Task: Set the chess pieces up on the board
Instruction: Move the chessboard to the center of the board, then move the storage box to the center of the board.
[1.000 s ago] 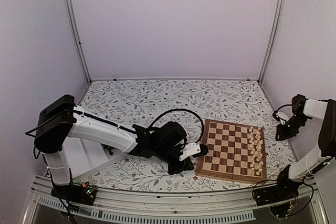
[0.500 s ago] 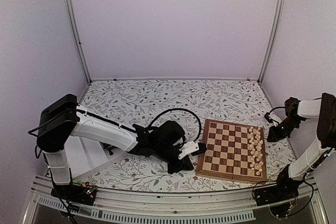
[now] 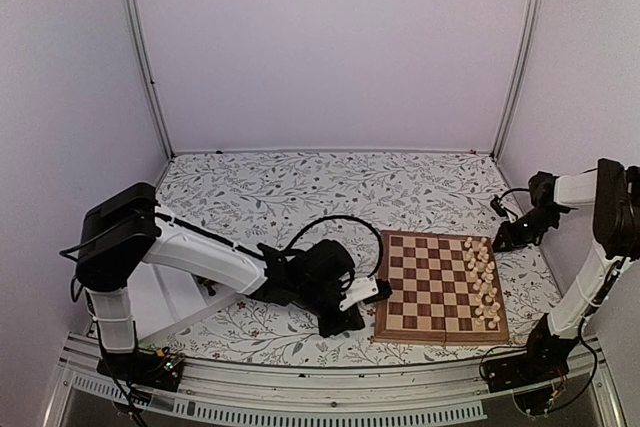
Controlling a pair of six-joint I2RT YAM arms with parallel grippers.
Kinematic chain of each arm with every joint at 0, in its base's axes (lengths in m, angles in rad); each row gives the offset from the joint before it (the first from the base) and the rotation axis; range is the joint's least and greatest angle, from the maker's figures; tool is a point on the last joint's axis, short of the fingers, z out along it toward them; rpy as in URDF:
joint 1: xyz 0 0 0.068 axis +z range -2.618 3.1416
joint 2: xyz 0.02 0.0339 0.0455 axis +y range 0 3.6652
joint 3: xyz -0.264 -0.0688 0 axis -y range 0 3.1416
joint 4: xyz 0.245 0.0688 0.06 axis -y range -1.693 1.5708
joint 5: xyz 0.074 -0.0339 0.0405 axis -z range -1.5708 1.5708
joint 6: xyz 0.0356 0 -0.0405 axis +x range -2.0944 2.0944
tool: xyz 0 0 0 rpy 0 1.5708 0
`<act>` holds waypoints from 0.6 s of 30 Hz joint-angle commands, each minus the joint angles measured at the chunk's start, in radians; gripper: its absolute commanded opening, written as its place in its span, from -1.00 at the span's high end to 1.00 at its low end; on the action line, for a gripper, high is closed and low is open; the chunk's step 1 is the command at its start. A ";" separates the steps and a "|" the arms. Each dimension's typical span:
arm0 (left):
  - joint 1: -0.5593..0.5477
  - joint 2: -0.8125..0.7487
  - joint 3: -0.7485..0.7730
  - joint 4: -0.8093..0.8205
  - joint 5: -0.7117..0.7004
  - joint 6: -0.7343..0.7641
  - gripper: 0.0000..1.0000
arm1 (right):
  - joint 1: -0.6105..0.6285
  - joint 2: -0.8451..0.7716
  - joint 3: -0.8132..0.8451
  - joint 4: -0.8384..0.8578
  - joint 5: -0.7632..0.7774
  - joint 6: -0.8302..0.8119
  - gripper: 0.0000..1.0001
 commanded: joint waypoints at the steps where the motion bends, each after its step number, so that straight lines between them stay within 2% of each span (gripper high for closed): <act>1: -0.002 -0.121 -0.030 -0.029 -0.181 -0.051 0.75 | 0.046 0.028 0.063 0.000 -0.087 0.039 0.68; 3: 0.006 -0.171 -0.038 -0.073 -0.271 -0.081 0.64 | 0.071 0.038 0.072 0.005 -0.087 0.048 0.67; 7: 0.040 -0.262 -0.034 -0.223 -0.538 -0.213 0.30 | 0.084 0.050 0.085 0.017 -0.072 0.066 0.66; 9: 0.073 -0.301 -0.023 -0.344 -0.671 -0.335 0.27 | 0.083 0.046 0.088 0.023 -0.056 0.070 0.62; 12: 0.153 -0.375 -0.046 -0.526 -0.736 -0.509 0.63 | 0.082 0.028 0.080 0.041 -0.031 0.074 0.53; 16: 0.273 -0.497 -0.134 -0.607 -0.707 -0.617 1.00 | 0.080 -0.007 0.063 0.059 -0.004 0.079 0.29; 18: 0.340 -0.530 -0.184 -0.607 -0.663 -0.634 1.00 | 0.080 -0.016 0.058 0.063 -0.001 0.080 0.23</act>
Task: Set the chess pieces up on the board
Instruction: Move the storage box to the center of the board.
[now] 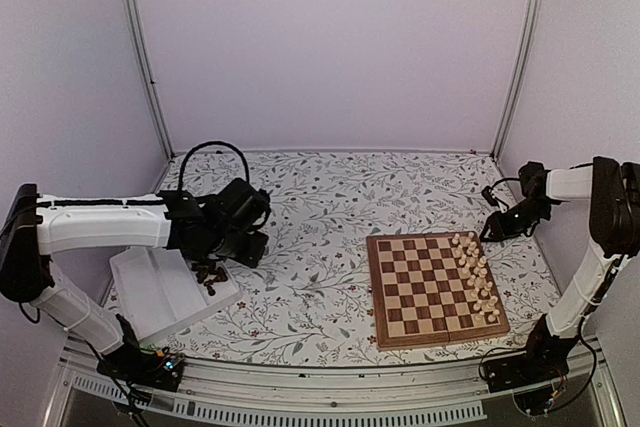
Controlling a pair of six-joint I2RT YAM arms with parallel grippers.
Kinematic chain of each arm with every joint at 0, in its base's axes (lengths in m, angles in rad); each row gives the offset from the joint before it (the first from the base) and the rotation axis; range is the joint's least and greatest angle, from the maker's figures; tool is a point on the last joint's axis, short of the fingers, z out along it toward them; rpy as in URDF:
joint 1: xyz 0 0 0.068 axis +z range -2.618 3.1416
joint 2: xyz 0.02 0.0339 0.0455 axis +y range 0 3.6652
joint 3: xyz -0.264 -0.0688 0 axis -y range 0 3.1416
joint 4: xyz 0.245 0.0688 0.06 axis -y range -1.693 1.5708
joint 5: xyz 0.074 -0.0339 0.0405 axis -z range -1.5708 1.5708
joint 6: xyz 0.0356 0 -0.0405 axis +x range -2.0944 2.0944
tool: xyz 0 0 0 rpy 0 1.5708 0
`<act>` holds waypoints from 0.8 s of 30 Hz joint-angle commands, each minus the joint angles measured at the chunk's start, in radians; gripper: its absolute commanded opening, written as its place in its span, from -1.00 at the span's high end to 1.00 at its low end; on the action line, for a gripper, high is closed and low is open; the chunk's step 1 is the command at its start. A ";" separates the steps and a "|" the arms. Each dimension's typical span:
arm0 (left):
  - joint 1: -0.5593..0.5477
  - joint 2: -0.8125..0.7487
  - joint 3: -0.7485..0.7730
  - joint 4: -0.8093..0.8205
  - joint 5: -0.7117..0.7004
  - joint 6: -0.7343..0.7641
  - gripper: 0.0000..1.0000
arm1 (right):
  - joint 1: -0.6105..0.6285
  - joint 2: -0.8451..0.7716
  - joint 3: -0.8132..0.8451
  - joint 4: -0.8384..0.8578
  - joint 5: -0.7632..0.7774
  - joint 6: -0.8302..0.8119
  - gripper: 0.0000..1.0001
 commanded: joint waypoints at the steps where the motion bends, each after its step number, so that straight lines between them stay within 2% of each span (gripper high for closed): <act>1: 0.130 -0.087 -0.095 -0.133 0.011 -0.149 1.00 | 0.002 -0.049 -0.010 0.031 0.016 0.010 0.21; 7: 0.196 -0.061 -0.151 -0.108 0.047 -0.128 1.00 | 0.002 -0.055 -0.022 0.034 0.022 -0.002 0.19; 19: 0.196 0.030 -0.177 -0.075 0.160 -0.107 1.00 | 0.002 -0.069 -0.037 0.037 0.031 -0.007 0.16; 24: 0.146 -0.026 -0.134 -0.119 0.078 -0.105 1.00 | 0.000 -0.067 -0.040 0.037 0.031 -0.007 0.15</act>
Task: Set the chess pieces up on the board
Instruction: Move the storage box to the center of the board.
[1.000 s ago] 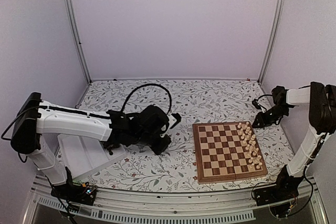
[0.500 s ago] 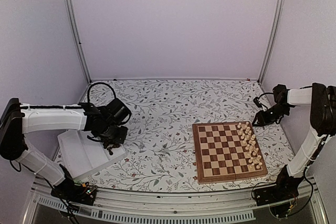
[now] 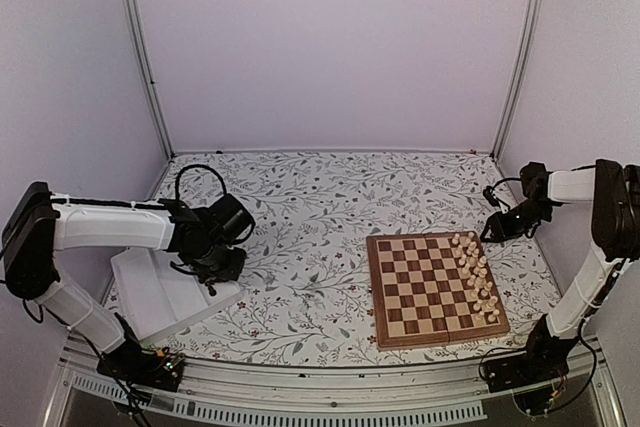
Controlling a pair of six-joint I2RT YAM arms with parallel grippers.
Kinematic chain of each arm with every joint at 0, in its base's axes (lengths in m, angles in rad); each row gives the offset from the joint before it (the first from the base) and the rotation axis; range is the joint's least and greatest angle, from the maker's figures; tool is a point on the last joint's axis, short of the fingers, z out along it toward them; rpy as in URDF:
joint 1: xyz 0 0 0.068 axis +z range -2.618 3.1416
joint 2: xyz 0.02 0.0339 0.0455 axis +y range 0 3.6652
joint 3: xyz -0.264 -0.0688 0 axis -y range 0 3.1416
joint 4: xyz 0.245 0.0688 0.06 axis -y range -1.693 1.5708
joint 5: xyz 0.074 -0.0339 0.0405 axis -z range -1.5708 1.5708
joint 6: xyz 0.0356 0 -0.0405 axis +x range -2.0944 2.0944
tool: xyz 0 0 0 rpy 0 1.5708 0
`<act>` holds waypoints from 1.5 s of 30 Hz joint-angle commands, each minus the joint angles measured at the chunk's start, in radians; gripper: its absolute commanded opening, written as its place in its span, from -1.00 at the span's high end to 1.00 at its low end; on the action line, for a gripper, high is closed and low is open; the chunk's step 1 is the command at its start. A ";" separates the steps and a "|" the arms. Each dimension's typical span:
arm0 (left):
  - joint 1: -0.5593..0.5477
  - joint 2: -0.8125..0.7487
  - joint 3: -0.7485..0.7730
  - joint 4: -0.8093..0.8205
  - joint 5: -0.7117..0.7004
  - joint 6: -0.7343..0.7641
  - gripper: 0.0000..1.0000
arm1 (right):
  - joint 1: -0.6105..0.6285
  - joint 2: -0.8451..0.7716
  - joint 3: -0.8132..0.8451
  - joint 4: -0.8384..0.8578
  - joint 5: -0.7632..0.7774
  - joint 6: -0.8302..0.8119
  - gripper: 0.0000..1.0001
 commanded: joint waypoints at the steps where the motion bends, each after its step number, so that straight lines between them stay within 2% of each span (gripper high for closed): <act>1: -0.037 -0.041 0.038 -0.060 -0.029 -0.020 1.00 | 0.000 -0.028 -0.013 0.012 0.012 -0.009 0.14; 4: -0.030 -0.102 0.031 -0.123 -0.111 -0.076 1.00 | 0.000 -0.028 -0.015 0.012 0.012 -0.009 0.14; 7: 0.000 -0.125 -0.014 -0.147 -0.123 -0.097 1.00 | 0.000 -0.028 -0.015 0.011 0.011 -0.011 0.13; 13: 0.003 -0.091 -0.063 -0.084 0.020 -0.070 1.00 | 0.000 -0.016 -0.015 0.012 0.013 -0.017 0.12; 20: -0.047 -0.022 -0.041 0.026 0.100 -0.007 1.00 | 0.001 -0.015 -0.020 0.012 0.015 -0.022 0.09; 32: -0.144 0.216 0.159 0.136 0.147 0.114 1.00 | 0.000 -0.006 -0.030 0.009 0.005 -0.029 0.01; 45: -0.302 0.450 0.387 0.192 0.294 0.226 1.00 | -0.001 0.013 -0.032 0.004 0.003 -0.033 -0.07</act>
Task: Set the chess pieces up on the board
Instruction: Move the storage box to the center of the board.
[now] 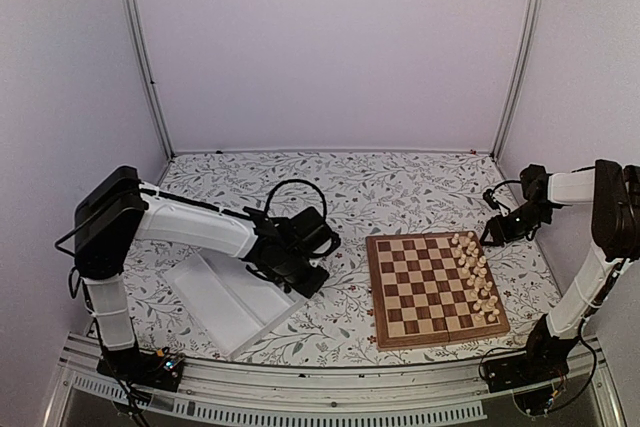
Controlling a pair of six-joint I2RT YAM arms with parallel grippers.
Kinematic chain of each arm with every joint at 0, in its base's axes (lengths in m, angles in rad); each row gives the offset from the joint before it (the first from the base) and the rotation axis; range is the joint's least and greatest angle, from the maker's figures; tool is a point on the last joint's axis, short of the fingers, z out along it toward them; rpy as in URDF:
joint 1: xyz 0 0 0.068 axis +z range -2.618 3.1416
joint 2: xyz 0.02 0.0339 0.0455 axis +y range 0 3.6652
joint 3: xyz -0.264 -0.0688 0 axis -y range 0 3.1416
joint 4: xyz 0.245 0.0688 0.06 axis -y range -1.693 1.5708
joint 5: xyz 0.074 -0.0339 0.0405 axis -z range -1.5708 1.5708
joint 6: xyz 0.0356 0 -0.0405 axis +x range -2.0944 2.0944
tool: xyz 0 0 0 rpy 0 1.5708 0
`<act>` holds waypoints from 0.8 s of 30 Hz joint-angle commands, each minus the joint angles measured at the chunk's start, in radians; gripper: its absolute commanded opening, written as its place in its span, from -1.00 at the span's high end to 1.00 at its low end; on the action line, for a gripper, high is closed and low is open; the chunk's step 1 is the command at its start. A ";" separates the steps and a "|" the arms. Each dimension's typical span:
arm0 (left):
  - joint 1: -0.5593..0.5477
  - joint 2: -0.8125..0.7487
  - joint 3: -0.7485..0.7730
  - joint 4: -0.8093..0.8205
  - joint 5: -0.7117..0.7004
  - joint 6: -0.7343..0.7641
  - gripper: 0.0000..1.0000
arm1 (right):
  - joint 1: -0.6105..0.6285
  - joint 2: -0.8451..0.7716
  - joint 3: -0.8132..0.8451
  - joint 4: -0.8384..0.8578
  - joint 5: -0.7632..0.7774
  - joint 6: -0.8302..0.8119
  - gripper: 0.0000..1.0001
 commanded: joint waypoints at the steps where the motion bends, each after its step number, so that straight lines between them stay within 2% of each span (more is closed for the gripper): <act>1: -0.077 0.039 0.044 0.025 0.066 0.061 1.00 | 0.000 0.013 -0.014 -0.004 -0.015 -0.008 -0.07; 6: -0.124 -0.006 0.009 -0.005 0.089 0.061 1.00 | 0.000 0.027 -0.010 -0.007 -0.021 -0.008 -0.12; 13: -0.141 -0.171 -0.172 -0.056 0.102 0.011 1.00 | 0.000 0.046 -0.005 -0.014 -0.033 -0.010 -0.22; 18: -0.141 -0.247 -0.263 -0.089 0.077 -0.017 1.00 | 0.000 0.062 0.003 -0.020 -0.045 -0.011 -0.29; 24: -0.120 -0.264 -0.267 -0.140 -0.013 -0.017 1.00 | 0.001 0.062 0.003 -0.027 -0.059 -0.010 -0.38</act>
